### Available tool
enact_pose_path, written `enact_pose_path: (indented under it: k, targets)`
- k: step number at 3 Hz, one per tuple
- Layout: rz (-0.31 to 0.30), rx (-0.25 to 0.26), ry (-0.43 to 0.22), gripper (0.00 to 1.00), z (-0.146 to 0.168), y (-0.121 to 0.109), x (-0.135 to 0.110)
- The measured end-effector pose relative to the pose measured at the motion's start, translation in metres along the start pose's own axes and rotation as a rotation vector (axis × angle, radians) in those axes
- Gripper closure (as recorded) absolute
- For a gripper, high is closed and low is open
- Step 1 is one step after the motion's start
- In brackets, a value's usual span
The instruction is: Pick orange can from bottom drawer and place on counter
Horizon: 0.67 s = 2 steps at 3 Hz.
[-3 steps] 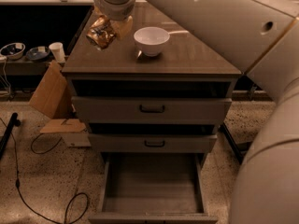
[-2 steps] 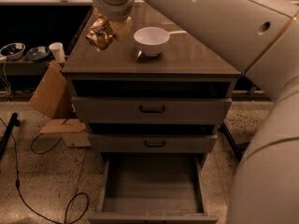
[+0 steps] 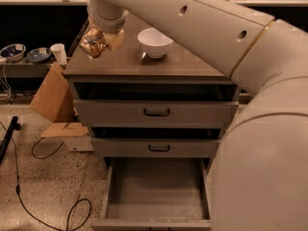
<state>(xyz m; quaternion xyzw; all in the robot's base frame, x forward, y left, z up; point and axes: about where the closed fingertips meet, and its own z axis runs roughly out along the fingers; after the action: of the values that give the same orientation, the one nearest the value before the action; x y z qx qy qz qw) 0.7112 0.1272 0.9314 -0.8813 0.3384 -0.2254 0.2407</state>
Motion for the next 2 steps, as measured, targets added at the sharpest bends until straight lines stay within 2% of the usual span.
enact_pose_path:
  k: [1,2]
  targets:
    - [0.058,-0.002,-0.010,1.00,0.030,-0.005,-0.007]
    - [0.120,-0.013,0.003,1.00,0.050,-0.003,0.000]
